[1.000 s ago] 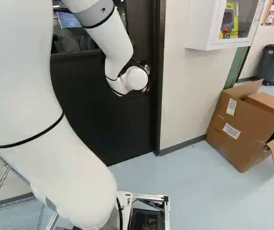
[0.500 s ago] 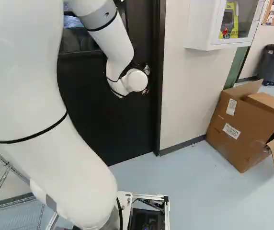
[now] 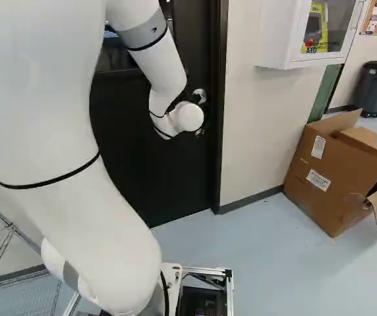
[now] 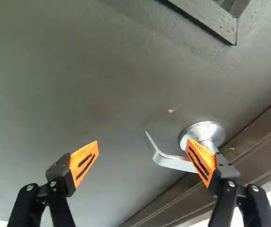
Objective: Open the door and move inside
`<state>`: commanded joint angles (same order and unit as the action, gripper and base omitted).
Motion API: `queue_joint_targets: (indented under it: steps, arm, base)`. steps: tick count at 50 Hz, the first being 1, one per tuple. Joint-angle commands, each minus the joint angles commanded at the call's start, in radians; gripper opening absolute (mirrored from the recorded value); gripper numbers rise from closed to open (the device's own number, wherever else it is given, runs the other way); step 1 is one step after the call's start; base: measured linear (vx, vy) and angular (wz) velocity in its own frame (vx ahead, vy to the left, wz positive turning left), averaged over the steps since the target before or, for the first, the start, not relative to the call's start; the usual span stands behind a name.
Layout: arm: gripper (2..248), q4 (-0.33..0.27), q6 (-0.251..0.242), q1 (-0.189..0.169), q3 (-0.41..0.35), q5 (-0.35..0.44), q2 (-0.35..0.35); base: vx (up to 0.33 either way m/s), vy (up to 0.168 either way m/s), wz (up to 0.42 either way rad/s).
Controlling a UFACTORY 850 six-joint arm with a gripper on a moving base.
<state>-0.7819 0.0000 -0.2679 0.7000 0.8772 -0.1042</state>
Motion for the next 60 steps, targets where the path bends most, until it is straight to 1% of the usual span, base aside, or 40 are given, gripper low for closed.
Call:
queue_joint_targets:
  steps: [13,39,60]
  arm:
    - [247,0.004,0.000,0.001,-0.004,0.000,-0.027]
    - [247,0.053,0.000,-0.002,-0.007,0.000,-0.086]
    - [247,0.057,0.000,-0.001,-0.008,0.000,-0.133]
  base:
    - [0.000,0.000,0.000]
    - [0.000,0.000,0.000]
    - [0.000,0.000,0.000]
